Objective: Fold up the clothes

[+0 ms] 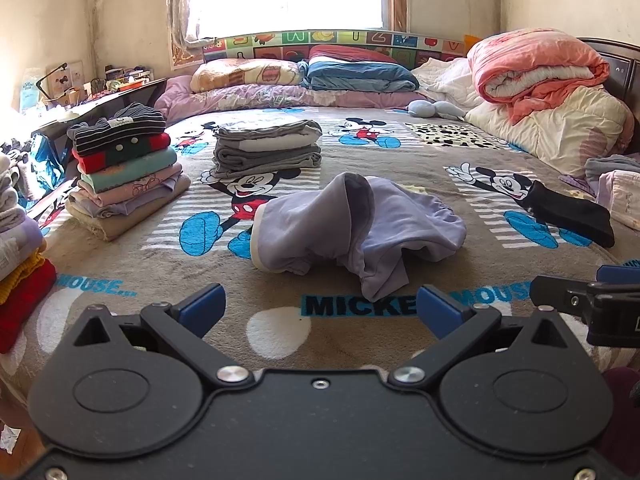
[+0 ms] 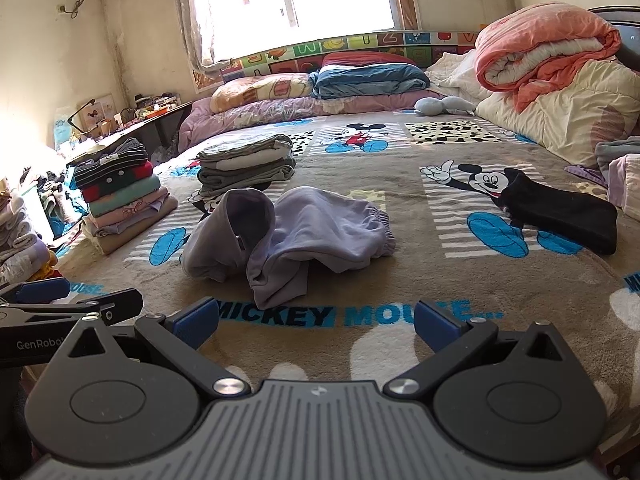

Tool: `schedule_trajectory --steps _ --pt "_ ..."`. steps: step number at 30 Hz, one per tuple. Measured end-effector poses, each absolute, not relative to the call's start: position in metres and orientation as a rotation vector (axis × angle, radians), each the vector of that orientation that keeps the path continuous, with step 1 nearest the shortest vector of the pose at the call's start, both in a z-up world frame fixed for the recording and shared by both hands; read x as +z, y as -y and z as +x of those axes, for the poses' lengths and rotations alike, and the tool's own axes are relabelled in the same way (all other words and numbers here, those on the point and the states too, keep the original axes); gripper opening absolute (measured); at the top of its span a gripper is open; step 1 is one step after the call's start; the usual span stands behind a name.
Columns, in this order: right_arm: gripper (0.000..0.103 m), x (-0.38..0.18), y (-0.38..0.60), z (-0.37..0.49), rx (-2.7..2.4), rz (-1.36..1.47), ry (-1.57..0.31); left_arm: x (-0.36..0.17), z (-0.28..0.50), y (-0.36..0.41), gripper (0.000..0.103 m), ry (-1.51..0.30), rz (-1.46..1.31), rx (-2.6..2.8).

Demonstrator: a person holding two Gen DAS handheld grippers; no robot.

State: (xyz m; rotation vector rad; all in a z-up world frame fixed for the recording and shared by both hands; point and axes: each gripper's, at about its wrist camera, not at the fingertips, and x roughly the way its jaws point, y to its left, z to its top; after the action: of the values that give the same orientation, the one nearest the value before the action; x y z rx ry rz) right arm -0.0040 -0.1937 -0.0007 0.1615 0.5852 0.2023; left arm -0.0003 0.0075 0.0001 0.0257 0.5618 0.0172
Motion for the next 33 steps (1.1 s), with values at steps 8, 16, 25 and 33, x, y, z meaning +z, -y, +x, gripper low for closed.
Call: schedule_trajectory --steps 8,16,25,33 --pt "0.103 -0.0009 0.1933 -0.0043 0.203 0.161 -0.589 0.0002 -0.0004 -0.0066 0.103 -0.561 0.026 0.013" --pt "0.103 -0.0021 0.1907 -0.0036 0.208 0.155 -0.593 -0.0002 -0.0002 -0.0075 0.103 -0.562 0.024 0.01" --pt "0.103 -0.003 0.1902 -0.0014 0.211 0.154 -0.598 -0.0012 0.0006 -0.0087 0.103 -0.563 0.023 0.008" --pt "0.103 -0.0054 0.1912 -0.0015 0.221 0.157 -0.601 -0.0032 0.0025 -0.0107 0.103 -0.567 0.013 0.01"
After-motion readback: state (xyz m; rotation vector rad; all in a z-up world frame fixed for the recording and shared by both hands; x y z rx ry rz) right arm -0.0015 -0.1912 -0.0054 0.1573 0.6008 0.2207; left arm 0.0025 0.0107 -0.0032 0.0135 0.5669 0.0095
